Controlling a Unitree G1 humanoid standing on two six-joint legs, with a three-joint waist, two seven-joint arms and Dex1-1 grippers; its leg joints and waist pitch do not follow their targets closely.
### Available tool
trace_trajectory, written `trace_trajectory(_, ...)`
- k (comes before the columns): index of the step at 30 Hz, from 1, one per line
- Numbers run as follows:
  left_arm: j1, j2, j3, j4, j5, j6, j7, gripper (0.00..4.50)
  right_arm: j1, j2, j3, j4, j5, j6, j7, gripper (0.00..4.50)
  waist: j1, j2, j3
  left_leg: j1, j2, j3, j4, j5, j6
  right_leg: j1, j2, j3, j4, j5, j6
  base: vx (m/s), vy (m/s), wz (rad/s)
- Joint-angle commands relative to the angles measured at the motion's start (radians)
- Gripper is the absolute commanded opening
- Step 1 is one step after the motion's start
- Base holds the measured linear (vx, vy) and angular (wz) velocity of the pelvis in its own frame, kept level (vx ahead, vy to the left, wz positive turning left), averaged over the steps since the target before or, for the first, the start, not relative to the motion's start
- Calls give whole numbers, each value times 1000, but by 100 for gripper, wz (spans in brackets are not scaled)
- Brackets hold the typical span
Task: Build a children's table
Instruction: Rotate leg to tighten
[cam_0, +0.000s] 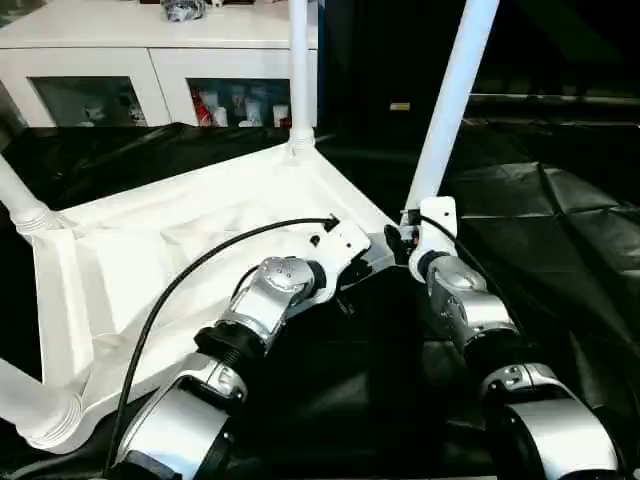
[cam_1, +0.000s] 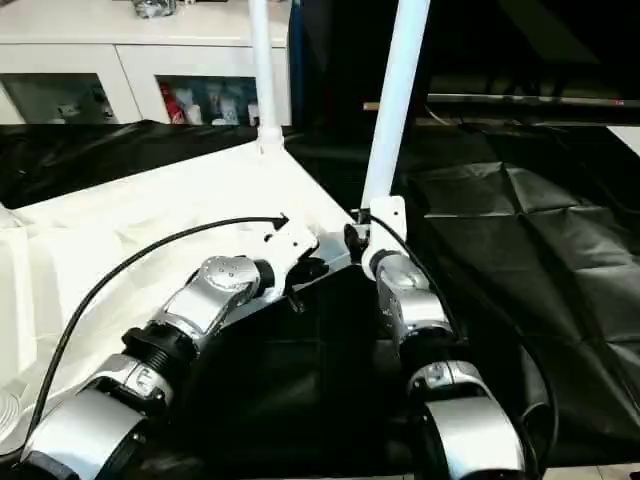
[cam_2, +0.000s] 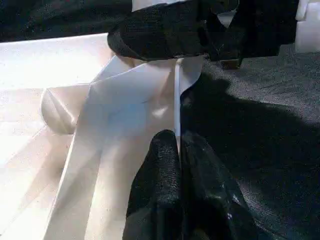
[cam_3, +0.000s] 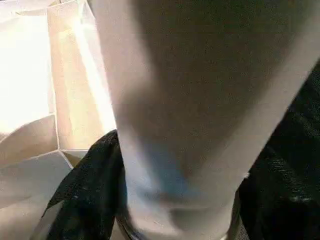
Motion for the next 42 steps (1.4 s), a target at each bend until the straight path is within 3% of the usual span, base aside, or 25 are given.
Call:
trace_trajectory(1,-15,5,12,13,-6,-39,22,0,17,8,-7,44,12,16,14,346,0,-12,-62,6,29,-7,-71,-212,37,49,-64,49,-87,-264,-174,0,0,0)
trace_trajectory(6,-12,21,17,21,-6,-73,8,0,29,-27,10,15,-4,-65,76,386,0,-18,-59,5,29,-6,-73,-226,41,48,-65,49,-94,-318,-159,0,0,0)
trace_trajectory(11,-5,28,24,17,-9,-113,-6,0,140,-88,62,-190,-10,-80,234,386,7,-26,-59,-3,29,-7,-71,-181,71,54,-62,49,-89,-275,-144,0,0,0)
trace_trajectory(13,0,31,37,10,-21,-153,-3,0,225,-130,92,-344,11,-50,340,386,11,-28,-62,-4,28,-6,-67,-167,82,56,-61,50,-88,-254,-135,0,0,0)
trace_trajectory(14,0,31,38,9,-22,-154,-3,0,228,-132,94,-350,12,-48,344,386,9,-28,-62,-7,28,-8,-68,-155,91,57,-61,49,-85,-237,-139,0,0,0)
trace_trajectory(15,7,31,56,-17,-50,-154,-26,28,271,-162,115,-425,24,-24,396,387,8,-24,-61,-7,28,-8,-67,-153,95,56,-60,48,-87,-240,-142,0,0,0)
trace_trajectory(16,14,34,64,-38,-66,-143,-45,28,292,-178,125,-462,28,-12,419,387,6,-18,-60,-7,27,-7,-67,-157,94,55,-59,48,-87,-246,-145,0,0,0)
trace_trajectory(17,20,38,72,-62,-83,-130,-67,45,313,-196,135,-498,32,-1,443,387,9,-22,-61,-5,30,-7,-65,-158,98,56,-62,49,-88,-243,-156,0,0,0)
trace_trajectory(19,50,70,77,-149,-116,-86,-135,63,344,-216,150,-559,47,16,489,387,8,-12,-65,-4,37,-9,-67,-153,95,51,-60,49,-80,-191,-192,0,0,0)
trace_trajectory(21,67,91,79,-196,-132,-63,-170,76,353,-216,152,-581,56,26,506,387,5,-13,-64,-6,38,-10,-68,-155,95,52,-60,48,-73,-159,-210,0,0,0)
trace_trajectory(22,67,91,79,-196,-132,-63,-170,76,353,-216,152,-581,56,26,506,387,3,-12,-63,-5,38,-10,-69,-159,93,52,-59,48,-74,-157,-212,0,0,0)
trace_trajectory(24,121,166,63,-337,-181,38,-294,107,347,-195,153,-591,45,43,503,387,2,-16,-62,-5,41,-9,-71,-156,85,53,-64,51,-67,-152,-225,0,0,0)
trace_trajectory(25,138,192,52,-381,-192,66,-333,107,342,-189,155,-586,41,44,502,387,-1,-12,-62,-2,40,-8,-71,-158,81,50,-63,52,-69,-158,-227,0,0,0)
trace_trajectory(26,165,234,38,-443,-205,107,-386,107,334,-181,159,-584,43,51,503,387,-4,-16,-60,-2,38,-7,-71,-157,81,48,-59,52,-70,-160,-227,0,0,0)
trace_trajectory(27,165,234,38,-443,-205,107,-386,123,334,-181,159,-584,43,51,503,387,-4,-12,-62,0,40,-8,-71,-153,76,50,-61,52,-65,-152,-229,0,0,0)
trace_trajectory(28,210,302,22,-538,-227,167,-455,123,317,-168,169,-574,46,61,504,387,-7,-13,-59,1,37,-5,-71,-158,75,45,-56,53,-70,-154,-226,0,0,0)
trace_trajectory(29,215,309,20,-549,-229,173,-462,134,315,-167,170,-573,46,62,504,387,-6,-12,-61,5,42,-7,-72,-160,67,48,-61,54,-64,-149,-230,0,0,0)
trace_trajectory(32,294,416,2,-698,-255,266,-522,155,248,-128,178,-486,24,54,474,387,-12,-9,-54,3,41,-7,-81,-191,39,44,-57,54,-65,-191,-229,0,0,0)
trace_trajectory(36,363,457,8,-793,-220,345,-473,194,147,-56,172,-351,19,35,449,387,-16,-8,-50,11,39,-5,-82,-233,6,39,-56,58,-70,-234,-219,0,0,0)
trace_trajectory(38,378,459,10,-808,-208,365,-449,210,121,-34,167,-317,21,28,435,387,-12,-8,-52,15,40,-3,-81,-222,1,37,-56,60,-67,-210,-218,0,0,0)
trace_trajectory(42,401,456,14,-818,-154,394,-353,239,48,9,131,-206,11,18,312,387,-15,-9,-55,10,37,-6,-81,-184,-12,44,-54,58,-58,-157,-219,0,0,0)
